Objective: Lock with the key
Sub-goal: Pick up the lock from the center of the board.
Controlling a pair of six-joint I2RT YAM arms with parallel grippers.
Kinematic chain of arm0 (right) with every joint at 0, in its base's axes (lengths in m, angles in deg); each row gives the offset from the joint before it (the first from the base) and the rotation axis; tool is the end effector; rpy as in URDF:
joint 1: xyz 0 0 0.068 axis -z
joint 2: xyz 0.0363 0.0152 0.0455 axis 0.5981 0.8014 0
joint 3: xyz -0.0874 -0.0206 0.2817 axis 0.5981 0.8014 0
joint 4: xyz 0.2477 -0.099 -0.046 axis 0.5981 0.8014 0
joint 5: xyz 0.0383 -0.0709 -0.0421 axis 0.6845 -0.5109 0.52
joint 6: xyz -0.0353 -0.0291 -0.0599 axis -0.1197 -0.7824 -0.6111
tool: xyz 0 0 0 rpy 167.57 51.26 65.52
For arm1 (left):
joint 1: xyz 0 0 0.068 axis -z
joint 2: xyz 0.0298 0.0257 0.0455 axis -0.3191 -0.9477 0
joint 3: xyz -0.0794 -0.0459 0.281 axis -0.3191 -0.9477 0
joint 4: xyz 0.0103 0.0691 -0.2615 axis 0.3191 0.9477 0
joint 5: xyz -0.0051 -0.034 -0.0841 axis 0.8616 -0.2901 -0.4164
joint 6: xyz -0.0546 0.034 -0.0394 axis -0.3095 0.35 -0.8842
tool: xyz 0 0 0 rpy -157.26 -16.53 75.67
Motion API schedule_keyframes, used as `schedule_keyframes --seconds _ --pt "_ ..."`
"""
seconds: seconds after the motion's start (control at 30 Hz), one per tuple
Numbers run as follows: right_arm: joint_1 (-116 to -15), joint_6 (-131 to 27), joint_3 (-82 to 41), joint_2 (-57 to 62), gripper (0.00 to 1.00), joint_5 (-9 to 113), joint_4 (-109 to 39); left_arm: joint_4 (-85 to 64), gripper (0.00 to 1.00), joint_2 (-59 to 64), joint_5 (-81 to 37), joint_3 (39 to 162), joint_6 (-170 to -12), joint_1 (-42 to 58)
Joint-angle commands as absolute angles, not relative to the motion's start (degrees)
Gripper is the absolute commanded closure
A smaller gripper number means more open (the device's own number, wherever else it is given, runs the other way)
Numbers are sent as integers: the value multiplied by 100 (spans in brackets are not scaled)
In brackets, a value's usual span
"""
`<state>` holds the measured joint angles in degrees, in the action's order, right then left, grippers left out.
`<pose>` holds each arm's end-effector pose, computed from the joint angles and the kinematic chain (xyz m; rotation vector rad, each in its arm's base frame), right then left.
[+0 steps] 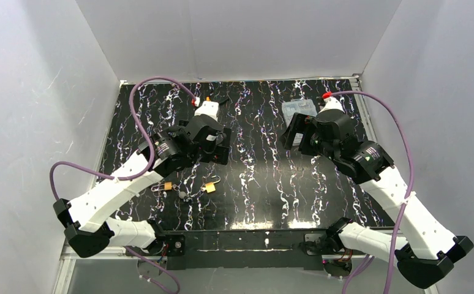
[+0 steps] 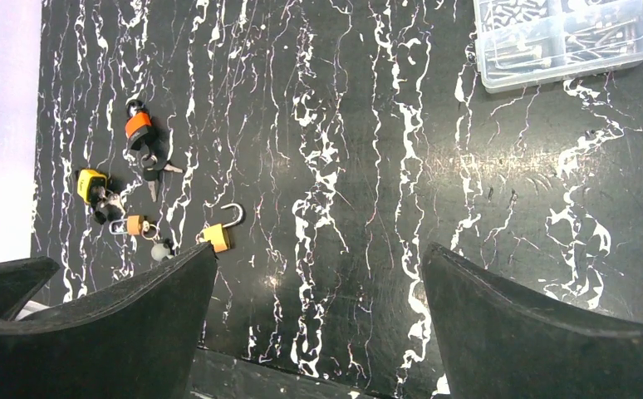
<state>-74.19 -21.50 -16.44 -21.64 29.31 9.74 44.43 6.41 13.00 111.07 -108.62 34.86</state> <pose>0.1772 0.1150 0.4085 0.1558 2.1164 0.5146 0.1799 -0.1954 0.4089 0.2358 2.2069 -0.2660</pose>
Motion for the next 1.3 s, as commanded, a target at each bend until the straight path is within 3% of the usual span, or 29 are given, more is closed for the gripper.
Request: schedule_keyframes --seconds 0.0,0.37,0.67,1.27 --pt "-7391 -2237 -1825 -2140 0 2902 825 4717 0 523 1530 11482 -10920 3483" --pt "-7390 -2264 -1842 -1688 0 3240 618 5329 1 413 1936 11762 -10972 3453" --pt "-7512 -2260 -2065 -737 3 3701 205 5562 1 687 1577 11632 -11078 2916" --pt "-8787 -2352 -3418 1676 7 3662 259 6009 0 1134 1159 11260 -11254 1910"
